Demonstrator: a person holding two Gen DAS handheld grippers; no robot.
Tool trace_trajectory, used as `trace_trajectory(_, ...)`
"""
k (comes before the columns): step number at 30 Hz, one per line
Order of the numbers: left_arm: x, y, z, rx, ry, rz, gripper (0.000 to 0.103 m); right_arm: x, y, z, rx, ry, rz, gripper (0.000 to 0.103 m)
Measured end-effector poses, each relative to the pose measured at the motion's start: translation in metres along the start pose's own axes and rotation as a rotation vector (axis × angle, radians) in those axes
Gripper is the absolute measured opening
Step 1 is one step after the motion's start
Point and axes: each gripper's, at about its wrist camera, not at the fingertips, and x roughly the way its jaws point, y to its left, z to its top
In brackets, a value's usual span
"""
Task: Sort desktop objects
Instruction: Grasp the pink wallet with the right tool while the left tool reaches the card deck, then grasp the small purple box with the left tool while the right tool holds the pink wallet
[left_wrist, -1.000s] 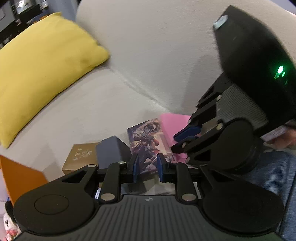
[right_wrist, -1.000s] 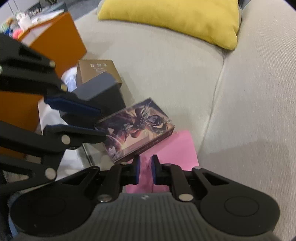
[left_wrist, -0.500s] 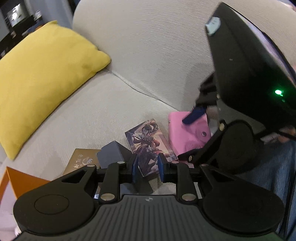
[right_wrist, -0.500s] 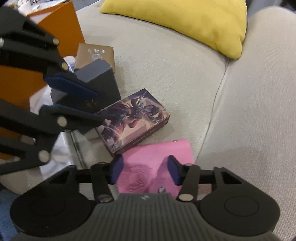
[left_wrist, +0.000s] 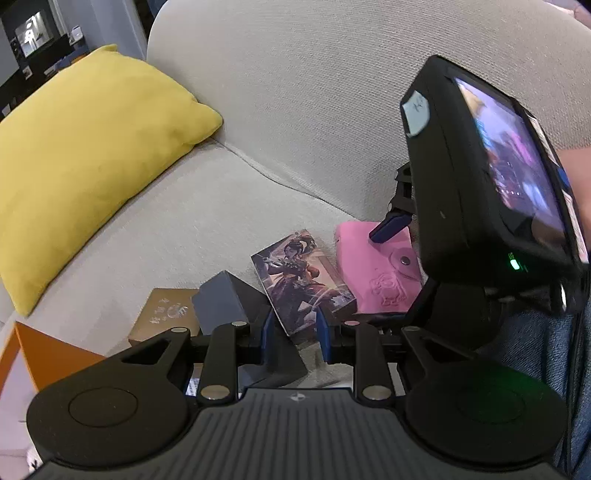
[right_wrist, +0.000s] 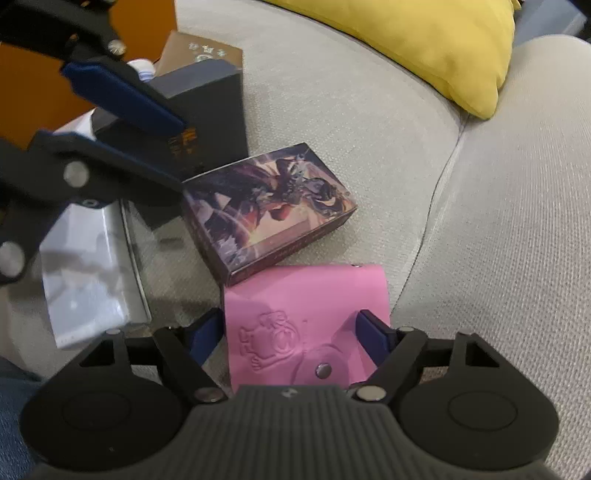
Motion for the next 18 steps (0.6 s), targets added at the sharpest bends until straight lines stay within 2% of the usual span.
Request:
trace_trajectory(1,-0.002,0.000,-0.001,-0.001,0.000,0.003,0.029,-0.003,0.002,0.001,-0.014,-0.003,0.001,0.071)
trace_trajectory(3,-0.006,-0.001,-0.002,-0.001,-0.004,0.007,0.029,-0.007,0.000,0.006,-0.010,-0.012,0.006,0.057)
trace_trajectory(9,-0.022,0.002,-0.004,-0.020,-0.023,0.022,0.029,-0.041,-0.001,0.005,0.064,-0.056,0.020,0.029)
trace_trajectory(13,-0.026,-0.001,-0.003,-0.006,-0.015,0.039,0.029,-0.062,-0.018,0.005,0.139,-0.089,0.040,0.023)
trace_trajectory(16,-0.023,-0.005,-0.001,0.015,-0.002,0.047,0.029,-0.075,-0.048,-0.004,0.279,-0.100,0.095,0.020)
trace_trajectory(18,-0.019,-0.010,0.002,0.037,0.005,0.054,0.029,-0.087,-0.061,-0.009,0.355,-0.111,0.091,0.018)
